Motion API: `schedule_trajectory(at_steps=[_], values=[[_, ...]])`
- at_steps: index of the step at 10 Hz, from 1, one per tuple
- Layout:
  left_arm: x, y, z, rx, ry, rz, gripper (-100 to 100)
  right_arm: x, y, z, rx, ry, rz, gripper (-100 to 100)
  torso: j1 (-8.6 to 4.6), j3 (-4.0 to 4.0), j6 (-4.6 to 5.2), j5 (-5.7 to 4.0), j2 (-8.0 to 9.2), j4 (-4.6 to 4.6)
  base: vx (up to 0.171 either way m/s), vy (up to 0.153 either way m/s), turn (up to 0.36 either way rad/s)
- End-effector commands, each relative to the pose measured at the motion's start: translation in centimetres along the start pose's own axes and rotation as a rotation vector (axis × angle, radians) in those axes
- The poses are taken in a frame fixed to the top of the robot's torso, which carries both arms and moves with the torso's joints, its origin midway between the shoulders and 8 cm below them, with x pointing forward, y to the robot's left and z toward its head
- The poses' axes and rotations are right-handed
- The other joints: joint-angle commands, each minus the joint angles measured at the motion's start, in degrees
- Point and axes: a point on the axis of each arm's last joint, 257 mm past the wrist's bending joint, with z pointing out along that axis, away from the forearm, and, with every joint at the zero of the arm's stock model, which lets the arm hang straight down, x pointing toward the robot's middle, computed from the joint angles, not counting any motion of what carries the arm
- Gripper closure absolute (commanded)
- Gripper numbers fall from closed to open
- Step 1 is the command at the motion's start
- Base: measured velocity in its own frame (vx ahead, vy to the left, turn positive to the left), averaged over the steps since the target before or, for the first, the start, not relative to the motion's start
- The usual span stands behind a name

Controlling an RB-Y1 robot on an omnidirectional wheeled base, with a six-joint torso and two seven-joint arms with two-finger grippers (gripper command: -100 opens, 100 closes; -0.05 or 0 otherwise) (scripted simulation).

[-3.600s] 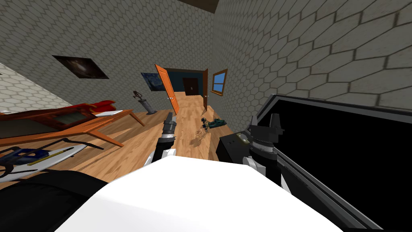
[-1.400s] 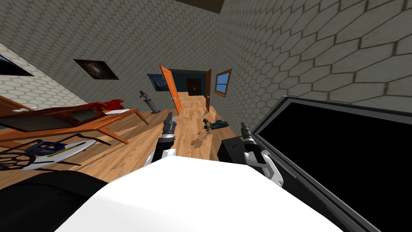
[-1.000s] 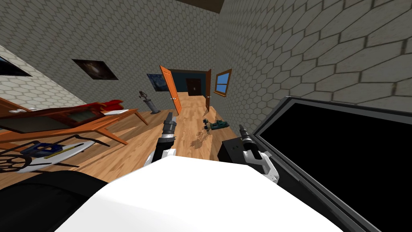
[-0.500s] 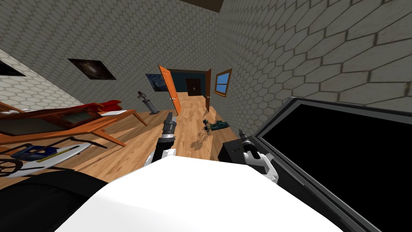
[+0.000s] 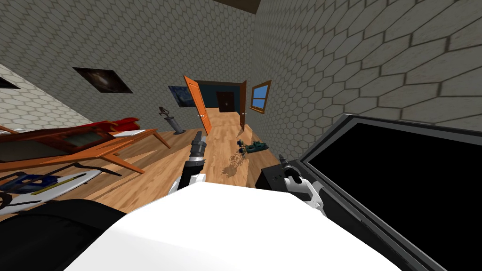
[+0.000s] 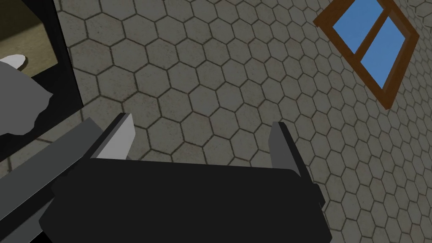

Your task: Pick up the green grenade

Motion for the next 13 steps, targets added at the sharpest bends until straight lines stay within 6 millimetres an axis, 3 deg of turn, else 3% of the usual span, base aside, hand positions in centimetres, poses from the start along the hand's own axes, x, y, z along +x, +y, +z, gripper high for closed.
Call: schedule_trajectory(at_steps=[1, 2, 3, 4, 6, 7, 8, 9, 10, 11, 12, 13], values=[[0.0, 0.0, 0.0, 0.0, 0.0, 0.0, 0, 0.1, -0.6, 0.0, 0.03, 0.009, -0.005, -100, 0.0, 0.0, 0.0, 0.0, 0.0, 0.0, 0.026, 0.014, 0.001], [0.0, 0.0, 0.0, 0.0, 0.0, 0.0, 0, 0.9, -2.8, 0.4, 0.089, 0.034, -0.034, -100, -0.02, 0.08, 0.0, 0.0, 0.13, 0.03, 0.065, 0.015, -0.042], [0.0, 0.0, 0.0, 0.0, 0.0, 0.0, 0, 1.0, -3.3, 0.4, 0.11, 0.039, -0.034, -100, -0.03, 0.04, 0.01, -0.01, 0.05, 0.02, 0.066, 0.022, -0.02], [0.0, 0.0, 0.0, 0.0, 0.0, 0.0, 0, 1.8, -5.2, 0.6, 0.16, 0.064, -0.063, -100, -0.01, 0.03, 0.01, 0.0, 0.05, 0.01, 0.085, 0.036, -0.036], [0.0, 0.0, 0.0, 0.0, 0.0, 0.0, 0, 1.9, -6.0, 0.5, 0.189, 0.071, -0.063, -100, 0.05, 0.0, 0.0, 0.01, -0.01, 0.0, 0.055, 0.027, -0.017], [0.0, 0.0, 0.0, 0.0, 0.0, 0.0, 0, 2.7, -8.2, 0.5, 0.253, 0.101, -0.09, -100, 0.0, 0.06, 0.0, 0.01, 0.11, 0.02, 0.058, 0.023, -0.04], [0.0, 0.0, 0.0, 0.0, 0.0, 0.0, 0, 2.8, -8.6, 0.4, 0.267, 0.105, -0.09, -100, 0.0, 0.04, 0.01, 0.0, 0.06, 0.02, 0.076, 0.03, -0.032], [0.0, 0.0, 0.0, 0.0, 0.0, 0.0, 0, 3.6, -10.8, 0.3, 0.329, 0.135, -0.117, -100, 0.02, 0.01, 0.0, 0.01, 0.02, 0.01, 0.122, 0.033, -0.071], [0.0, 0.0, 0.0, 0.0, 0.0, 0.0, 0, 3.7, -11.2, 0.1, 0.345, 0.139, -0.117, -100, 0.04, -0.06, 0.01, 0.01, -0.12, -0.02, 0.087, 0.028, -0.023], [0.0, 0.0, 0.0, 0.0, 0.0, 0.0, 0, 4.4, -13.4, -0.2, 0.405, 0.17, -0.143, -100, 0.01, -0.04, 0.0, 0.01, -0.06, -0.02, 0.098, 0.041, -0.045], [0.0, 0.0, 0.0, 0.0, 0.0, 0.0, 0, 4.5, -13.7, -0.4, 0.421, 0.175, -0.143, -100, 0.05, -0.05, 0.01, 0.01, -0.09, -0.02, 0.081, 0.038, -0.03], [0.0, 0.0, 0.0, 0.0, 0.0, 0.0, 0, 5.1, -15.8, -0.9, 0.48, 0.206, -0.167, -100, 0.04, -0.02, 0.0, 0.01, -0.03, -0.01, 0.082, 0.039, -0.061]])
